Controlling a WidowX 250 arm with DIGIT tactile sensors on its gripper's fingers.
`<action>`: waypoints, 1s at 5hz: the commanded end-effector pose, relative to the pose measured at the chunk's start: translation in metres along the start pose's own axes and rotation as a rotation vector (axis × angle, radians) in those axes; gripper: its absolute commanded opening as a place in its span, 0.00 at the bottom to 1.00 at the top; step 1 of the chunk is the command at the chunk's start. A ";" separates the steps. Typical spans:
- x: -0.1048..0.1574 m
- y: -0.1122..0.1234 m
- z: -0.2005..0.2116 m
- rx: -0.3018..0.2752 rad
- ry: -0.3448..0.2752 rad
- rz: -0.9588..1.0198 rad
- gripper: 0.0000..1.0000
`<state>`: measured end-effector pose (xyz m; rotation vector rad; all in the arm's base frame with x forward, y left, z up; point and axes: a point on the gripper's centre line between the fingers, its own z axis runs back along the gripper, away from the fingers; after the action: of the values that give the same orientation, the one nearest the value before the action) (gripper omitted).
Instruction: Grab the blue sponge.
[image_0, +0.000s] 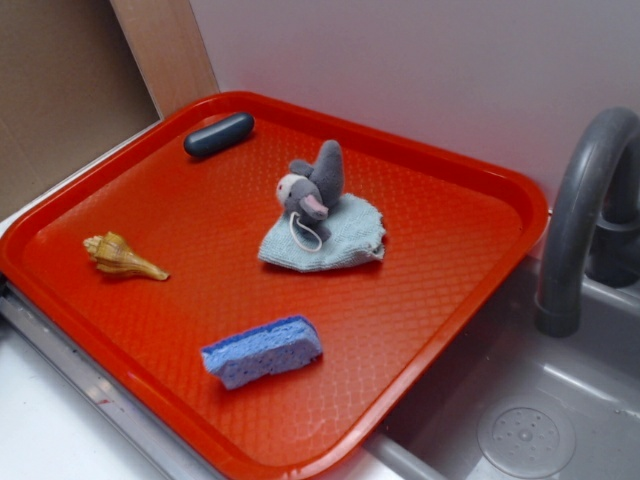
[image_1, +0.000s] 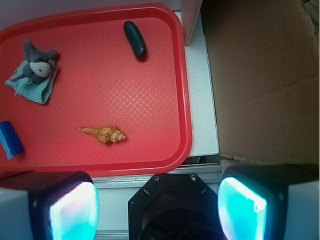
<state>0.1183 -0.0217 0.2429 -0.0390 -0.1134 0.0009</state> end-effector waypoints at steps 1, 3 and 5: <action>0.000 0.000 0.000 0.000 0.000 0.000 1.00; 0.002 -0.100 -0.020 -0.180 -0.107 -0.184 1.00; -0.017 -0.197 -0.040 -0.306 -0.073 -0.401 1.00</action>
<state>0.1125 -0.2165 0.1896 -0.2772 -0.1517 -0.4041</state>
